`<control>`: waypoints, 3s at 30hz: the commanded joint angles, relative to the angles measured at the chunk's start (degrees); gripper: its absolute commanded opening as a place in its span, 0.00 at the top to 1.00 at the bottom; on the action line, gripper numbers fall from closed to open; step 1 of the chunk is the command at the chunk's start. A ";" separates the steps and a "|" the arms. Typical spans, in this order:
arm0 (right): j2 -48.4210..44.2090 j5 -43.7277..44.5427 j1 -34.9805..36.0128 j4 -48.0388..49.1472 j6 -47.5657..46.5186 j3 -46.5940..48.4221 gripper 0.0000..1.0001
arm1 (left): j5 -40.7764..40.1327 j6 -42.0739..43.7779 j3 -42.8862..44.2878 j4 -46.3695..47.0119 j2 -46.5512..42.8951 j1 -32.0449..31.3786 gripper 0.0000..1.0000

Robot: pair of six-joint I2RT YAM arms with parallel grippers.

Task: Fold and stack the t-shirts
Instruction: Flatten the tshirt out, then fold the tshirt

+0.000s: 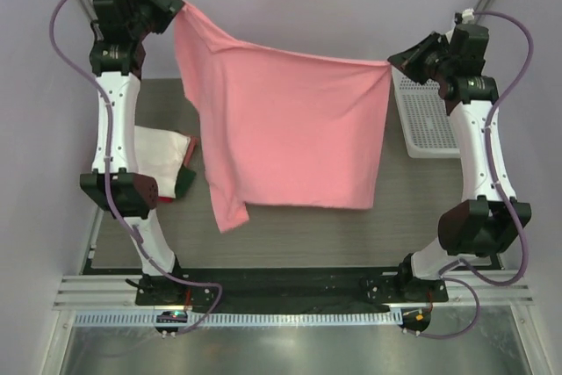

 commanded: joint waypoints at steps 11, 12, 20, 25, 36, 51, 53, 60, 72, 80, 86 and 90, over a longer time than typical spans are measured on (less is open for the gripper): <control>10.39 -7.11 -1.60 8.77 6.25 16.21 0.99 | 1.40 -0.22 1.97 14.81 -2.54 0.48 1.00; 10.30 -7.20 -1.60 10.00 6.25 14.02 0.99 | 2.88 0.74 -2.04 15.42 -2.89 0.39 1.00; 6.26 -7.63 -2.91 23.44 5.98 -16.03 0.99 | 2.29 6.28 -39.93 24.64 -17.37 -5.39 1.00; 2.57 -7.99 -3.97 26.09 3.61 -30.88 0.99 | -7.90 10.95 -61.97 23.26 -29.94 -11.29 1.00; -18.66 -3.69 -4.15 21.89 -0.96 -56.99 0.99 | -11.43 9.01 -91.90 18.95 -58.33 -15.69 1.00; -59.22 8.88 -4.15 0.44 2.73 -72.92 0.99 | -8.00 4.97 -104.57 5.14 -81.38 -16.04 1.00; -58.96 10.11 -4.06 -0.18 1.94 -73.28 0.99 | -7.22 4.44 -104.91 6.10 -79.98 -16.04 0.99; -53.87 19.16 -4.15 -1.24 2.82 -73.28 0.99 | -2.55 5.32 -107.20 13.93 -70.15 -18.32 1.00; -49.65 17.33 -4.15 2.54 0.89 -72.06 0.99 | -12.21 8.57 -99.49 11.13 -63.89 -21.58 1.00; -39.63 15.13 -4.06 6.22 -0.43 -67.13 0.99 | -20.38 12.09 -83.14 6.03 -53.09 -21.58 1.00; -33.83 13.81 -3.97 8.95 -1.05 -65.11 0.99 | -23.03 13.06 -77.68 5.58 -48.42 -21.31 1.00; -30.40 13.99 -4.06 10.18 -0.96 -63.18 0.99 | -22.50 13.49 -73.82 6.55 -42.55 -20.79 1.00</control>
